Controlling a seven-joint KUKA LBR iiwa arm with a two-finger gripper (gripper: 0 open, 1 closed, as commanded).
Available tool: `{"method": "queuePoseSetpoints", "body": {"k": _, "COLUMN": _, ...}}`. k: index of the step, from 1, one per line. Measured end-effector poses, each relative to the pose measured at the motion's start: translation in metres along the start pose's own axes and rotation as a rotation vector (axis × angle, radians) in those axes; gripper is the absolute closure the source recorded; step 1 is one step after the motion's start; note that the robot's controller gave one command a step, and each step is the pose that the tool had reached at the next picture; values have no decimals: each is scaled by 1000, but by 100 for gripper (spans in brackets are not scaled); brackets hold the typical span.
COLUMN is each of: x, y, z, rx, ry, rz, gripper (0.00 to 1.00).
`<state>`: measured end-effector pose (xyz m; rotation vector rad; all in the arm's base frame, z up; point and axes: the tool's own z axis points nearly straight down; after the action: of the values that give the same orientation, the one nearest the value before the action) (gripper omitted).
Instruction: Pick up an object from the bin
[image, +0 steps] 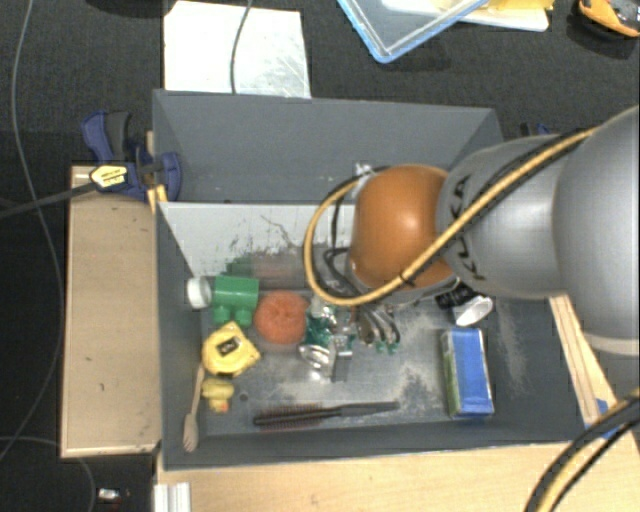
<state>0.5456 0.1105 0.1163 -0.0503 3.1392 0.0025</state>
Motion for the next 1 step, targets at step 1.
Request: {"method": "queuePoseSetpoints", "body": {"k": 1, "x": -18, "y": -4, "z": 24, "rx": -1, "ry": -7, "rz": 47, "gripper": 0}}
